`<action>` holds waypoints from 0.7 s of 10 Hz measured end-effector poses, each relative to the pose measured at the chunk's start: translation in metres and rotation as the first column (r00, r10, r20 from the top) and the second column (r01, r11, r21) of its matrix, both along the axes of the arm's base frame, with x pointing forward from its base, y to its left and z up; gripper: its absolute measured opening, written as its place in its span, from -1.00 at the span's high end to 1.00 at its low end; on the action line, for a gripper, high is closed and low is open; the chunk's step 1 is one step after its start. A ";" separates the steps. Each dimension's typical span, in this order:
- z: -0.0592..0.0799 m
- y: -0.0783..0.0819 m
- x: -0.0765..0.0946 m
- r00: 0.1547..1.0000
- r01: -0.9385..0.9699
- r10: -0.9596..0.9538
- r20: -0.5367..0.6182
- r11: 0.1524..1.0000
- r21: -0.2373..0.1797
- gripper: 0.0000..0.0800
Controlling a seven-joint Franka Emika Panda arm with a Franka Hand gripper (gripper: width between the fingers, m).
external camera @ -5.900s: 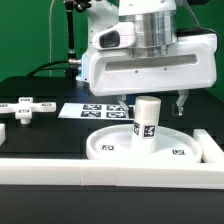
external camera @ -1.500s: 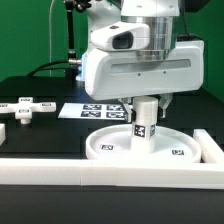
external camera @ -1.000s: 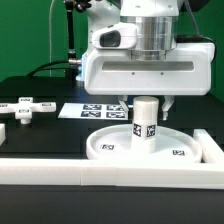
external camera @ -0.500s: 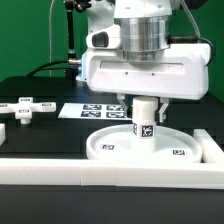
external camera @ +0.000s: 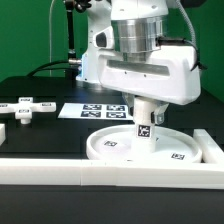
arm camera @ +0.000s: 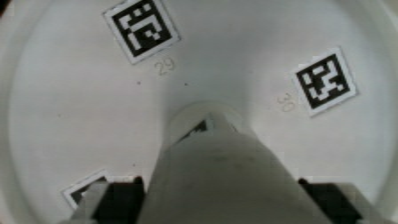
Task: Assemble round table
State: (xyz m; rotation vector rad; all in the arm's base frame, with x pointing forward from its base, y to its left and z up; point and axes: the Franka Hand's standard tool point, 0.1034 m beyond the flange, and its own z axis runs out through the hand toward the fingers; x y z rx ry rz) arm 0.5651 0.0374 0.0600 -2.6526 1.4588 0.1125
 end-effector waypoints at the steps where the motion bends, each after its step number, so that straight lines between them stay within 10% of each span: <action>1: 0.000 0.000 0.000 0.998 0.061 -0.061 -0.007 0.998 0.003 -0.02; 7: 0.000 0.000 0.001 0.877 0.480 -0.476 -0.067 0.875 0.067 -0.02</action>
Offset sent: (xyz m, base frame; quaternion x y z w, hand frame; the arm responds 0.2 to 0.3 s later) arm -0.0010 -0.0090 0.0008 0.0491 -0.0195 0.2967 0.9535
